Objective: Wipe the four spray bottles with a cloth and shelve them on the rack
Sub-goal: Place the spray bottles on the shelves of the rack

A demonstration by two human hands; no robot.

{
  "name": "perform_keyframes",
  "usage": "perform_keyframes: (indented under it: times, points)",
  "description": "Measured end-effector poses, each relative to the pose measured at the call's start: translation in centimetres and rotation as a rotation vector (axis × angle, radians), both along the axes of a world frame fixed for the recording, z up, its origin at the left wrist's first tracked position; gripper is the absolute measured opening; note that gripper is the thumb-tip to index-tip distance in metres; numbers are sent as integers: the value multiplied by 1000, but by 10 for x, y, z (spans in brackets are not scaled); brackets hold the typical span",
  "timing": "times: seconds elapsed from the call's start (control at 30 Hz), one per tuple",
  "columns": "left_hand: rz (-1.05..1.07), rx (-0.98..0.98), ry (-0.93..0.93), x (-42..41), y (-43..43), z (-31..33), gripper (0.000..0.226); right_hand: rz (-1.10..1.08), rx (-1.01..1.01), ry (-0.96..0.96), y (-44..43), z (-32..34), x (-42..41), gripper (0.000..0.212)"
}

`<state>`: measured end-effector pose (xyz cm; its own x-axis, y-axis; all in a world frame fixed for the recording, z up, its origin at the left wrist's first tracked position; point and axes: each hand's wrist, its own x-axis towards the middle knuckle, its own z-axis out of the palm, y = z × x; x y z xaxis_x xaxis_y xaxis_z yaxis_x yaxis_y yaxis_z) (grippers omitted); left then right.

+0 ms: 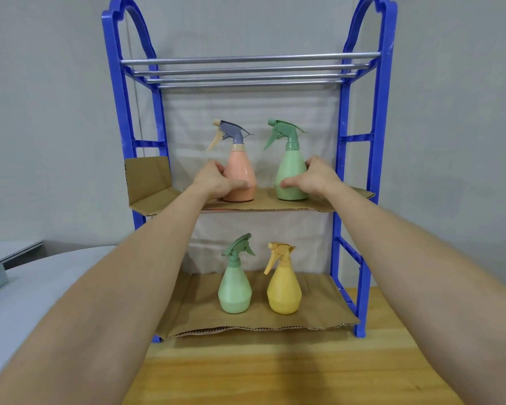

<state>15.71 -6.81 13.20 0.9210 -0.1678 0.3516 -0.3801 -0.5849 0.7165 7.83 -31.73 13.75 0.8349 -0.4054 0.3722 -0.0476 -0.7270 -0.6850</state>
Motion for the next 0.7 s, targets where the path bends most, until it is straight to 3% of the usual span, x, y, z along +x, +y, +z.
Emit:
perform_keyframes:
  times: [0.17,0.53,0.7]
  points:
    - [-19,-11,17,0,1,2,86,5,-7,-13,2,-2,0,93]
    - [-24,-14,36,-1,7,4,83,43,-14,-3,-1,1,-3,91]
    - [-64,-33,79,-8,9,7,109,13,-115,50,-2,9,-14,96]
